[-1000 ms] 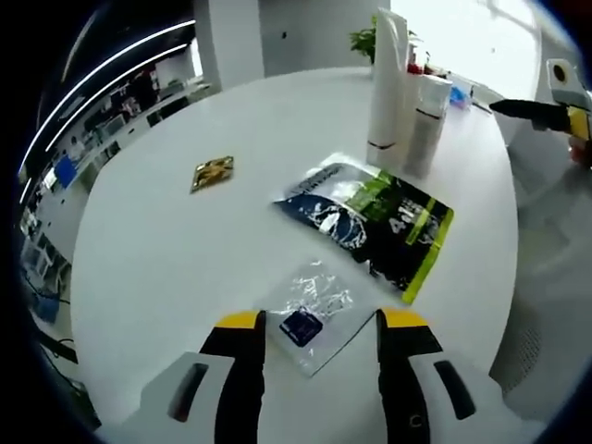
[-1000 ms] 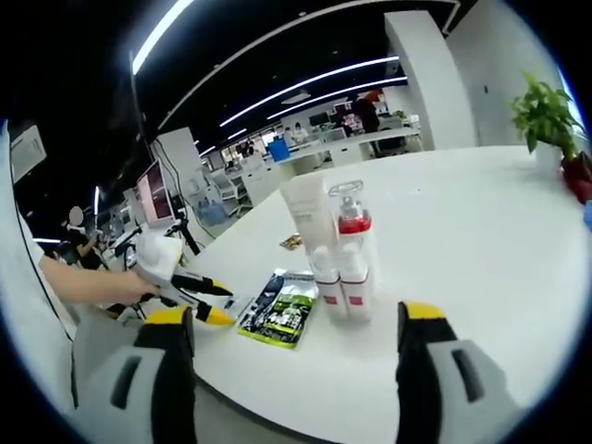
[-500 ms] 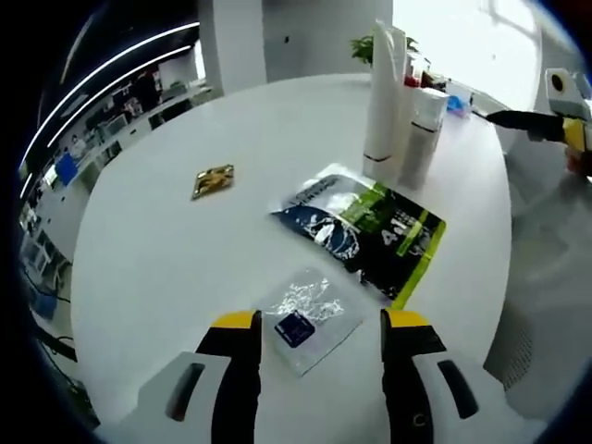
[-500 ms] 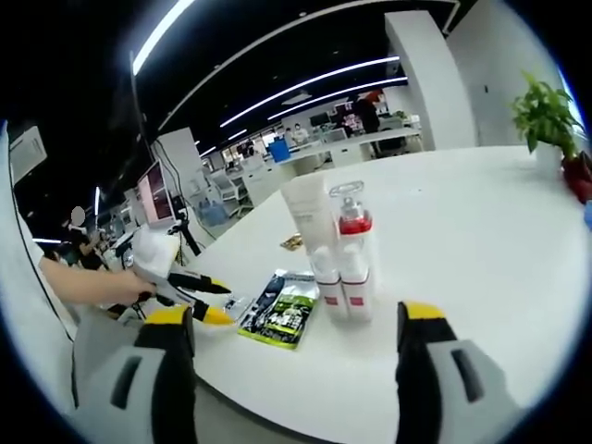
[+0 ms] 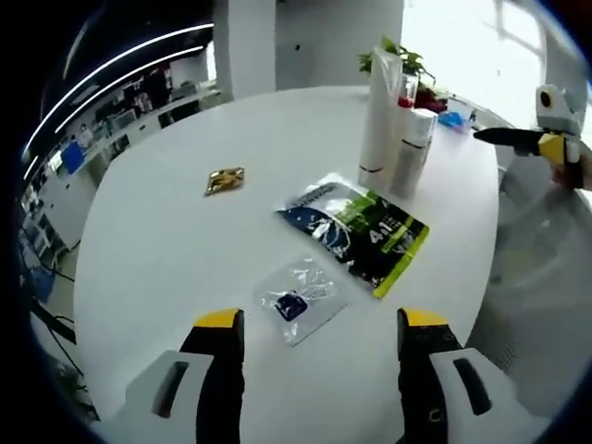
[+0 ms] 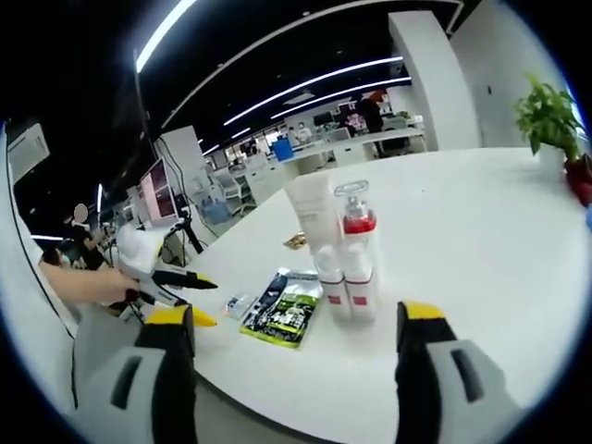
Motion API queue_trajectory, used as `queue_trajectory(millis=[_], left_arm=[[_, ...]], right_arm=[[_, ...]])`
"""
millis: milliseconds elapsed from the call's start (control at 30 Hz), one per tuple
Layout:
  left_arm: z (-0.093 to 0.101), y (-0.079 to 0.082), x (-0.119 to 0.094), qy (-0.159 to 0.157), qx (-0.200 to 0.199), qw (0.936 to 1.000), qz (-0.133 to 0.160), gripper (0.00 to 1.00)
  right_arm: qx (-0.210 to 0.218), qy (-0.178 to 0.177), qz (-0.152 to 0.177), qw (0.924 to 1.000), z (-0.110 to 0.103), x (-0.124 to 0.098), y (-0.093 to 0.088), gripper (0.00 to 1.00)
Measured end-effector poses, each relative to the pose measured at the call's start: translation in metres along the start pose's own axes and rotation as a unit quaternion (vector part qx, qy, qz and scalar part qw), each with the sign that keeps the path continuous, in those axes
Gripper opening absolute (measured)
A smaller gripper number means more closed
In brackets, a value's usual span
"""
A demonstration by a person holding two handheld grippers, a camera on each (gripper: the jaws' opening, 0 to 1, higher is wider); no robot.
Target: Arrange the skincare products in the storage area until every visible bottle or jar stands upright without overlapping.
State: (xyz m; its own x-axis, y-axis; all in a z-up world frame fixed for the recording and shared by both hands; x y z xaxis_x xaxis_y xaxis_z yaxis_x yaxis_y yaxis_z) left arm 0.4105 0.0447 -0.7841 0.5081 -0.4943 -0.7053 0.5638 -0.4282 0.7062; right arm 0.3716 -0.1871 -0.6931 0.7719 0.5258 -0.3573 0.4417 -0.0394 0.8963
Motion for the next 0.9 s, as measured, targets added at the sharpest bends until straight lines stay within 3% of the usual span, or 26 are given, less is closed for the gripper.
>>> queue_trajectory(millis=[300, 900], left_arm=[[0.01, 0.001, -0.015, -0.021, -0.021, 0.9994, 0.02, 0.77], [0.021, 0.005, -0.036, -0.025, -0.046, 0.9966, 0.063, 0.85]], right_arm=[[-0.003, 0.003, -0.004, 1.0, -0.001, 0.0, -0.001, 0.9], [-0.005, 0.008, -0.007, 0.9999, -0.003, 0.001, -0.003, 0.9]])
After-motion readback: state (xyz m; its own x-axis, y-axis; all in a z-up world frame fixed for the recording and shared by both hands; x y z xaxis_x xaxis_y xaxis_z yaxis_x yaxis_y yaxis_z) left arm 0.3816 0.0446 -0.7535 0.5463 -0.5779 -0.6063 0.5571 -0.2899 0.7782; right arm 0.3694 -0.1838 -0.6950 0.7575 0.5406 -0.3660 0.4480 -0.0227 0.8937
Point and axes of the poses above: the point that each gripper's makers call its tool centre point, and the gripper's own axes: x roughly forward along the fingers, z roughly to its right, y roughly out of its top, the point moved 1 cm from there along -x, roughly backward along the fingers, and after that the axes turned 1 degree about -x, right-handed, at the moved point
